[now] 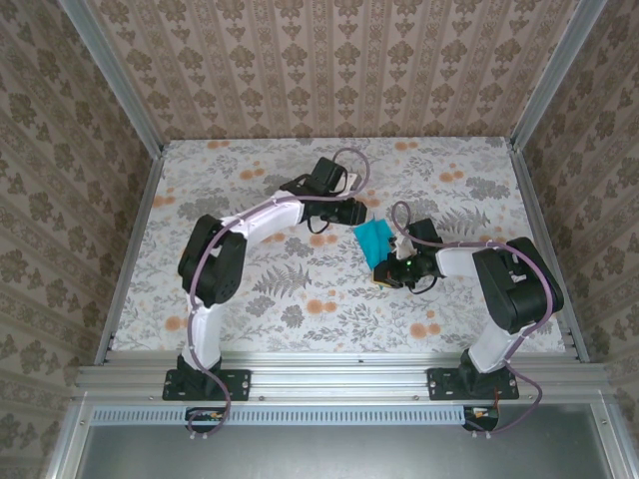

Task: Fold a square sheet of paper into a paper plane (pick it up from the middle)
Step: Fourth fold the wing at the center of the table.

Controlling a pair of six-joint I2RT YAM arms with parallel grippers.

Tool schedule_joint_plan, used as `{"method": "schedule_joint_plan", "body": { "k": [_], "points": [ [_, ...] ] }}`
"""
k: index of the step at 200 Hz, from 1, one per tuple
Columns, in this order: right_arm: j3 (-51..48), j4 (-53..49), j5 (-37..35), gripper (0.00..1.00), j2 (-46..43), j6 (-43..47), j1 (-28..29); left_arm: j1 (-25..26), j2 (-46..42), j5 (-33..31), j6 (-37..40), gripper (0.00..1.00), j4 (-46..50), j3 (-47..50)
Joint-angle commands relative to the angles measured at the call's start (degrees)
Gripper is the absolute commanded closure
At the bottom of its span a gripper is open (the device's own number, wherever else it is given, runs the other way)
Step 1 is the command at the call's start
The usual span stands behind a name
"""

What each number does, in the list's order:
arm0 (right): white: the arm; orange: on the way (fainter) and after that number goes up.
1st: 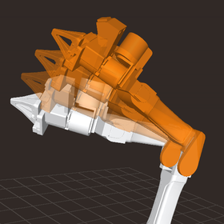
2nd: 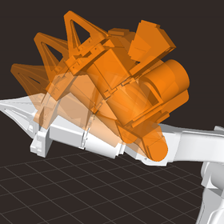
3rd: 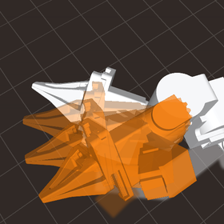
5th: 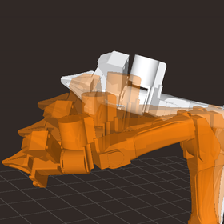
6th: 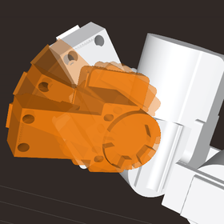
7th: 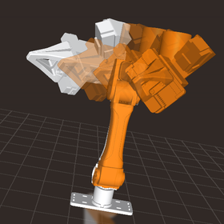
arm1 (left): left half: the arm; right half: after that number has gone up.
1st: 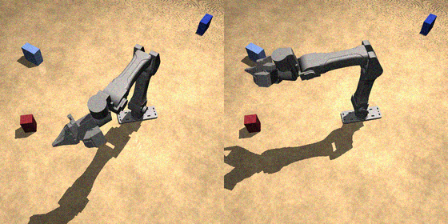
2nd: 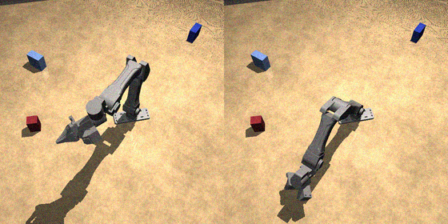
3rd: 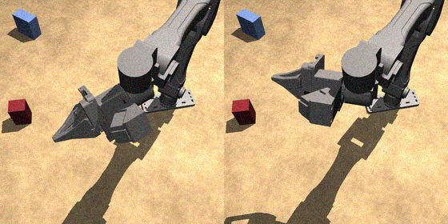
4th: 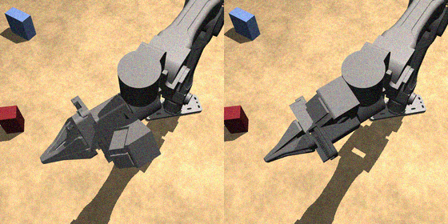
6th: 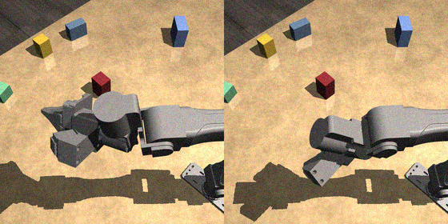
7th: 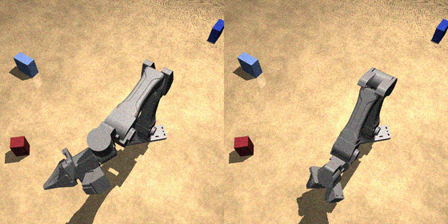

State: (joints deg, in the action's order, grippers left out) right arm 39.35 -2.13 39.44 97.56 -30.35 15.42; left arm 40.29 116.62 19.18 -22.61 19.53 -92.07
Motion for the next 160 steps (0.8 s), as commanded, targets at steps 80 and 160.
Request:
{"method": "schedule_joint_plan", "body": {
  "k": [80,160],
  "points": [
    [-2.8,-5.3,-4.2,0.9,1.5,-0.1,1.5,4.8,0.9,7.5,-6.2,0.78,-5.5,4.5],
    [-2.6,-5.9,-4.5,0.92,0.6,-0.1,1.6,5.0,5.8,10.5,-9.2,0.85,-12.8,8.7]
  ]
}}
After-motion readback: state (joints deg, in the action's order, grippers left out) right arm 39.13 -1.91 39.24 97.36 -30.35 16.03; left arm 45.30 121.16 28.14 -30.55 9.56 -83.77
